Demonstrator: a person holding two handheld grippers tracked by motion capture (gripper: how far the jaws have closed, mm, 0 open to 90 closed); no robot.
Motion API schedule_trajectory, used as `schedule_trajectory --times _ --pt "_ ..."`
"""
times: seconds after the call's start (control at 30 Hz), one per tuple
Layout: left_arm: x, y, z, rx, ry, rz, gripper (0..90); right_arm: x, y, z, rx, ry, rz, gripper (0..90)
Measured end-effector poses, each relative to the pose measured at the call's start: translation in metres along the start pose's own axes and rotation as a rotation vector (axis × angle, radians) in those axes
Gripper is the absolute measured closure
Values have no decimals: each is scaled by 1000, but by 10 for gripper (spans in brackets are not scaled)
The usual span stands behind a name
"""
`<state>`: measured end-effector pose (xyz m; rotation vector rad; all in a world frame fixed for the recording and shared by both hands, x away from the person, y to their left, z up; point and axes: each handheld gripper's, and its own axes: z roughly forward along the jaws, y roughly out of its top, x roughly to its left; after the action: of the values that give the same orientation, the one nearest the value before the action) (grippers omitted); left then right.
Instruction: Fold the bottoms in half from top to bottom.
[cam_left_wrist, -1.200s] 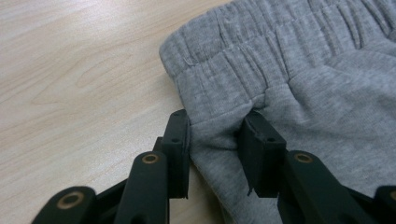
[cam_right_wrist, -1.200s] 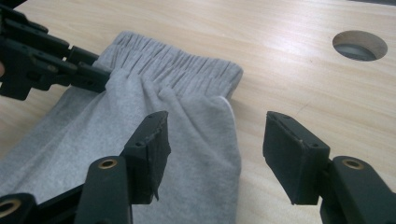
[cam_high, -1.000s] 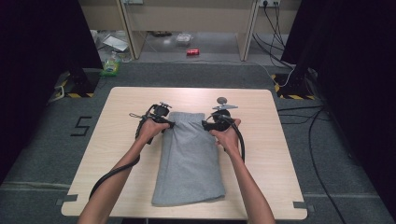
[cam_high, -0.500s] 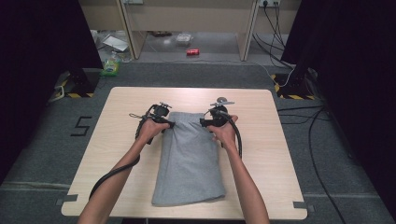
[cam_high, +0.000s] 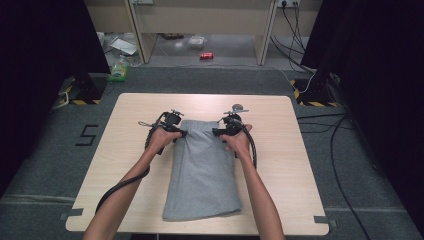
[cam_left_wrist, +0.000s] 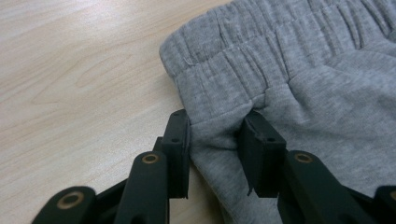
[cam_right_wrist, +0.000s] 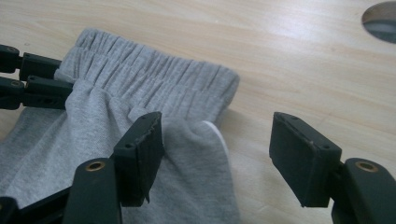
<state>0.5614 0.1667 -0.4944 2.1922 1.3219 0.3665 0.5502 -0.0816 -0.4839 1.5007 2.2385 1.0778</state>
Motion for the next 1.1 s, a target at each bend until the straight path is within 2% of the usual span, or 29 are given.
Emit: schedule_trajectory --times 0.43,0.53,0.7,0.87,1.1 --pt "0 0 0 -2 0 1 645 6 -3 21 84 -35 -7 366" --pt "0 0 0 0 -1 1 645 9 -4 22 79 -53 -21 383" --pt "0 0 0 -3 0 -1 645 11 -4 22 75 -37 -31 502" --pt "-1 0 0 -4 -2 9 663 9 -6 23 62 6 -4 646" --pt "1 2 -1 -8 -34 4 706 5 -6 22 49 35 15 746"
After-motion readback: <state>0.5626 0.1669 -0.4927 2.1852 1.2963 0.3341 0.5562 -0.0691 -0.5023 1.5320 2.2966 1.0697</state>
